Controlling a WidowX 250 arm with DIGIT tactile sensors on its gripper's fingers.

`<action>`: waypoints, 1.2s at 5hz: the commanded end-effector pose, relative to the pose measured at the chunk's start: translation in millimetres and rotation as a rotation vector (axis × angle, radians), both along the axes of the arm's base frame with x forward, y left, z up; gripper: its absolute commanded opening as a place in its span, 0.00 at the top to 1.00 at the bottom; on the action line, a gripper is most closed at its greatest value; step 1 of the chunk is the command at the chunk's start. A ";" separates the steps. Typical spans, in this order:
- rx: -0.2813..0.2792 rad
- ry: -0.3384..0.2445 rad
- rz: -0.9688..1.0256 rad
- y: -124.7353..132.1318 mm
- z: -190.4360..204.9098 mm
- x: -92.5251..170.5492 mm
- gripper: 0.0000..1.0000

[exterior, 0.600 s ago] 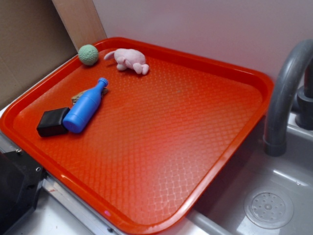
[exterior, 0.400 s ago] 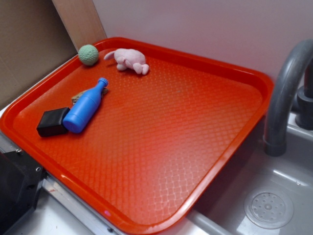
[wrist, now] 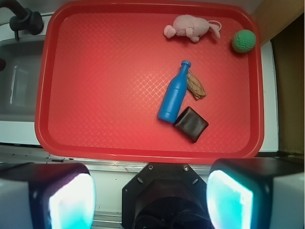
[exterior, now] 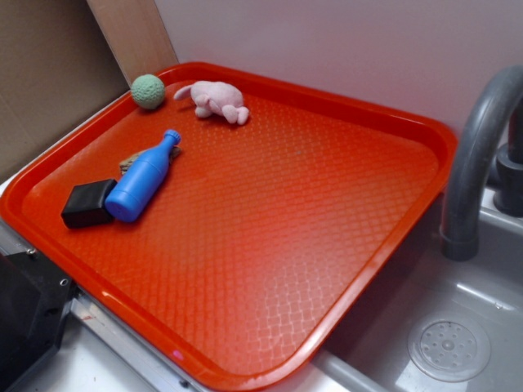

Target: Grab the green ball.

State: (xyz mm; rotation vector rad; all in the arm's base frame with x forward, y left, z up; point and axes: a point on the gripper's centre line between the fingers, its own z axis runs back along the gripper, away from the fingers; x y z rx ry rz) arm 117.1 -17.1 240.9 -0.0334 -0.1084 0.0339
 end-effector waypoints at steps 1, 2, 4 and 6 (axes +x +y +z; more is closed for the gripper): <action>-0.001 -0.009 0.000 -0.2 2.8 1.4 0.00; -0.001 -0.009 0.000 -0.2 2.8 1.4 0.00; 0.039 -0.026 0.491 59.1 -54.9 78.0 0.00; 0.038 -0.100 0.677 99.7 -92.9 115.5 0.00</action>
